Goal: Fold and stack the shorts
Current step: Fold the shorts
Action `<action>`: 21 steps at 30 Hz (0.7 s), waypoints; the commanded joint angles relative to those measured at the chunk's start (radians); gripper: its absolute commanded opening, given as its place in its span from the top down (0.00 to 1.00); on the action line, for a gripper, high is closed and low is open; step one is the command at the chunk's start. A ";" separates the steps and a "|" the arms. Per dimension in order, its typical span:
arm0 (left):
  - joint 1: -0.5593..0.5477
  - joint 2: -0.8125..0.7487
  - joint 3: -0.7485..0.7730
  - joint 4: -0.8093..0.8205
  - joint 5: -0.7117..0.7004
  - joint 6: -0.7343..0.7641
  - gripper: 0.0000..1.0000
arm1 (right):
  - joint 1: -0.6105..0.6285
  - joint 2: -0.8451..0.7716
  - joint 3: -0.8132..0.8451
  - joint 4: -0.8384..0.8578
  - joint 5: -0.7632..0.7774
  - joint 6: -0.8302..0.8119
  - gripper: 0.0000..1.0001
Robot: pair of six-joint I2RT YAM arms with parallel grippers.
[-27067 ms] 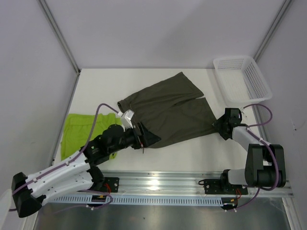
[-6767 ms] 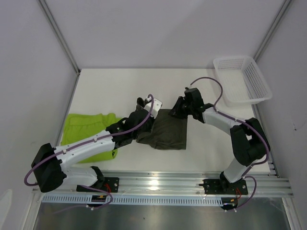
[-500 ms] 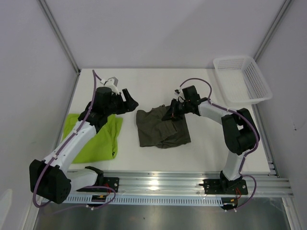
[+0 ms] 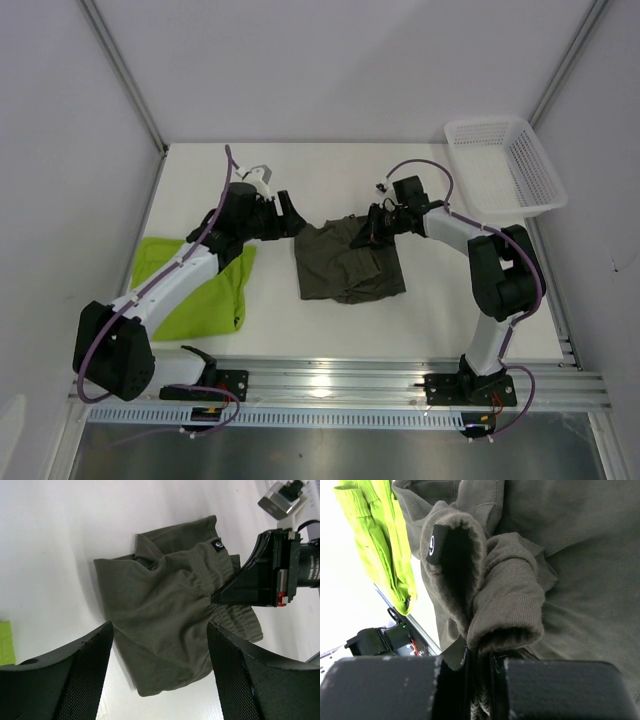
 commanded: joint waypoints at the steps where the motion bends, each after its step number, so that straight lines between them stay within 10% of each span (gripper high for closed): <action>1: -0.031 0.047 0.027 0.098 0.029 0.036 0.23 | -0.007 -0.019 0.016 -0.008 -0.027 -0.032 0.98; 21: -0.079 0.116 0.113 0.077 -0.024 0.070 0.23 | -0.058 -0.154 0.069 -0.117 -0.100 -0.079 0.96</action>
